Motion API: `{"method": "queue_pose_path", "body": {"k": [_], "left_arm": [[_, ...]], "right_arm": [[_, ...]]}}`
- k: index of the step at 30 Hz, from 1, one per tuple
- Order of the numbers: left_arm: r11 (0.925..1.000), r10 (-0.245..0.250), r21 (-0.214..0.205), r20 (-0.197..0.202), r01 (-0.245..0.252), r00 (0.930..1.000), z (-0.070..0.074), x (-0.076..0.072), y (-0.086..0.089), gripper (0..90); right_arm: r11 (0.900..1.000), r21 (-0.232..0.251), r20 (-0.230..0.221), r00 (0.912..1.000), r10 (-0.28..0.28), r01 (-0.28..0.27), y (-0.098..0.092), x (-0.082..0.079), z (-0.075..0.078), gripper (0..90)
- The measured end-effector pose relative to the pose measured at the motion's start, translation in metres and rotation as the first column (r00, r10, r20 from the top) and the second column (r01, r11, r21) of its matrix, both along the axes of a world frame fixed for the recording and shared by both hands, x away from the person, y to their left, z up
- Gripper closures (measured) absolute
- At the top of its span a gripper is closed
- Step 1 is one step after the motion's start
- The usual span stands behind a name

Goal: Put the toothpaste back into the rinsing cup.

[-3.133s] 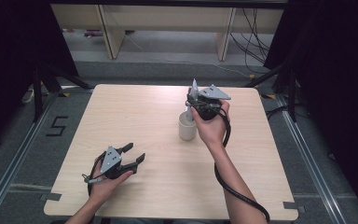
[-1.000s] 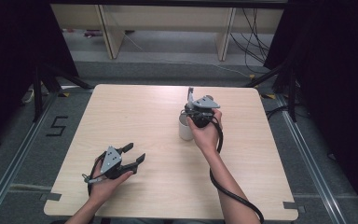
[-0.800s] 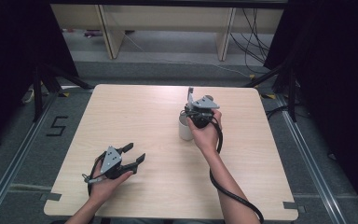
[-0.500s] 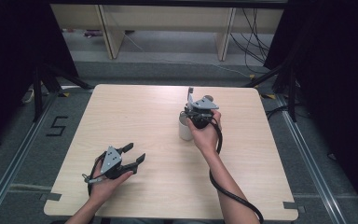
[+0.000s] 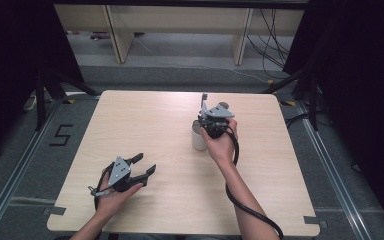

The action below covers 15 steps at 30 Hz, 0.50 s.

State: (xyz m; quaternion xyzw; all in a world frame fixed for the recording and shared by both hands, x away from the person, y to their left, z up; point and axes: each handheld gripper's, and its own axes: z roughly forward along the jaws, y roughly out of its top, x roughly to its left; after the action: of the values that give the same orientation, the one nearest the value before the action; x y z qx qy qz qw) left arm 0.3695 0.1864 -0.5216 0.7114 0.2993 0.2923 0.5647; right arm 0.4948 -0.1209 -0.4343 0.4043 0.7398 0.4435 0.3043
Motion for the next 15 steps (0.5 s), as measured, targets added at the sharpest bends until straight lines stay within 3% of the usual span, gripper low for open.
{"method": "queue_pose_path", "body": {"k": [9, 15], "left_arm": [[1.0, 0.002, -0.003, 0.002, -0.002, 1.0, -0.0002, -0.0002, -0.0003, 35.0], [1.0, 0.0, -0.003, 0.001, 0.0, 1.0, -0.0001, -0.0002, 0.0, 35.0]], "right_arm": [[1.0, -0.004, 0.016, 0.9999, -0.001, 0.001, -0.0027, -0.0015, -0.0003, 72.9], [0.9999, -0.011, -0.004, 1.0, 0.002, -0.002, -0.0038, -0.0026, 0.0002, 70.1]]}}
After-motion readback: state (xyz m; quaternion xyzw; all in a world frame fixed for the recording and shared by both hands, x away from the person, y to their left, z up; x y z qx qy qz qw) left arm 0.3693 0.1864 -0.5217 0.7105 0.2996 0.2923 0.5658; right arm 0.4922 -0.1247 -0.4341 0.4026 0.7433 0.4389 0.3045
